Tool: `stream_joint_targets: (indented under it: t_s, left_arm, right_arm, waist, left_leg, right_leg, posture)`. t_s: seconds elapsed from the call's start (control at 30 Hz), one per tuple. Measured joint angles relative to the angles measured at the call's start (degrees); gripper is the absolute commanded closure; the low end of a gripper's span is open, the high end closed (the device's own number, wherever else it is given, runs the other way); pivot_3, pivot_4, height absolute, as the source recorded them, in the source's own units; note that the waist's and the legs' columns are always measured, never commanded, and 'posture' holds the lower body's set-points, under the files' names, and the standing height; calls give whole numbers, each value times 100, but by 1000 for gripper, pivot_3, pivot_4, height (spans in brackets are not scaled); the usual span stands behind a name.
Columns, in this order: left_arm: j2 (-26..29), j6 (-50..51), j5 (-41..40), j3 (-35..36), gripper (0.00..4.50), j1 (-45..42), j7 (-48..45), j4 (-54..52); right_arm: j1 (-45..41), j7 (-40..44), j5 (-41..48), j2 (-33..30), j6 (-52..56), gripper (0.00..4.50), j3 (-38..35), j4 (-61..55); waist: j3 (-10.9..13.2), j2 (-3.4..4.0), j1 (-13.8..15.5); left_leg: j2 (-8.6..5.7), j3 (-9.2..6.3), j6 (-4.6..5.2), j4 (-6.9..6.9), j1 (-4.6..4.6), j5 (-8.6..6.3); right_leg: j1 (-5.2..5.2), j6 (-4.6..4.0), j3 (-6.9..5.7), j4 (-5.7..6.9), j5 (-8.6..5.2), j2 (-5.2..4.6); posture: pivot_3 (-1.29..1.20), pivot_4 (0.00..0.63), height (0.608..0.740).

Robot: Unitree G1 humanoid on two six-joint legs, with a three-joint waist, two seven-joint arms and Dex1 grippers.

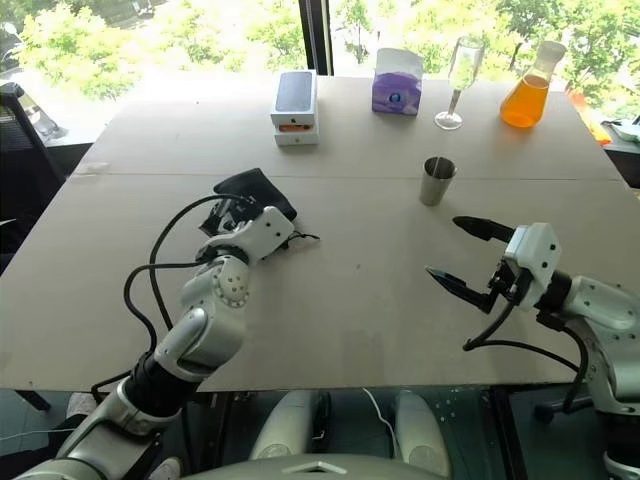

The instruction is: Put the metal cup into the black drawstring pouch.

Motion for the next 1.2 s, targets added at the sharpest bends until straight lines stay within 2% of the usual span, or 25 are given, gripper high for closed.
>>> stream_joint_targets:
  t_s: [0.33,0.37,0.4,0.47,0.5,0.63,0.67,0.8,0.97,1.1,1.2]
  left_arm:
    - [-282,-345,514,47,570,-97,45,669]
    - [-310,-383,520,80,1064,-135,29,735]
    - [-311,-411,519,91,1251,-158,6,761]
    - [-326,-511,468,156,2186,-219,-142,806]
    - [-333,-536,444,189,2462,-234,-198,822]
    - [-384,-659,57,528,4295,-418,-680,998]
    - [-417,-647,-55,616,4435,-473,-774,1049]
    - [-688,-337,-680,1146,4435,-728,-1276,1210]
    - [-1206,928,-1926,2348,4435,-1316,-2071,1246]
    - [-1678,2084,-2823,3271,4435,-1788,-2262,1304]
    - [-1846,2485,-3152,3710,4435,-1952,-2135,1431]
  right_arm:
    - [-3,-135,-4,16,32,0,12,-104]
    - [-4,-150,-5,31,37,0,17,-112]
    - [-4,-163,-4,43,39,0,27,-121]
    - [-6,-198,-6,85,45,0,47,-125]
    - [-8,-213,-9,94,45,0,50,-125]
    - [-23,-285,-59,183,44,0,178,-130]
    - [-30,-306,-81,212,44,0,228,-132]
    - [-95,-449,-218,261,44,0,322,-169]
    - [-242,-958,-615,355,149,0,407,-195]
    - [-554,-1372,-727,280,984,0,515,-299]
    - [-870,-1451,-780,-109,1664,0,645,-419]
  waist:
    - [0,0,0]
    - [0,0,1]
    - [0,0,0]
    - [0,0,0]
    - [0,0,-1]
    - [0,0,-1]
    - [0,0,-2]
    - [0,0,-3]
    - [-1,1,-1]
    - [0,2,-10]
    - [0,2,-25]
  left_leg:
    - [-2,-1,0,0,-2,0]
    - [-2,-1,0,0,-1,0]
    - [-2,-1,0,0,-1,0]
    - [-1,-1,0,0,-2,0]
    - [-1,0,0,0,-2,0]
    - [-1,-1,0,0,-2,0]
    - [-1,-1,0,0,-2,0]
    - [-3,-1,0,5,-7,0]
    - [-4,-12,0,21,-19,0]
    - [-3,-17,-1,58,-33,0]
    - [-3,-18,0,63,-30,0]
  right_leg:
    - [0,0,-3,0,0,1]
    - [0,0,-3,0,0,1]
    - [0,0,-3,0,0,1]
    - [-1,0,-3,0,0,1]
    - [-1,0,-2,1,0,0]
    - [-2,0,-4,3,0,1]
    - [-2,0,-4,3,0,1]
    - [-5,1,-6,3,0,1]
    - [-8,1,-19,12,0,2]
    - [-13,2,-20,30,-1,2]
    - [-14,2,-16,40,-1,3]
  posture:
    - [0,150,740]
    - [0,150,740]
    - [0,150,740]
    - [0,150,740]
    - [0,150,740]
    - [0,150,740]
    - [0,150,740]
    - [0,150,740]
    - [0,150,740]
    - [0,150,740]
    - [0,150,740]
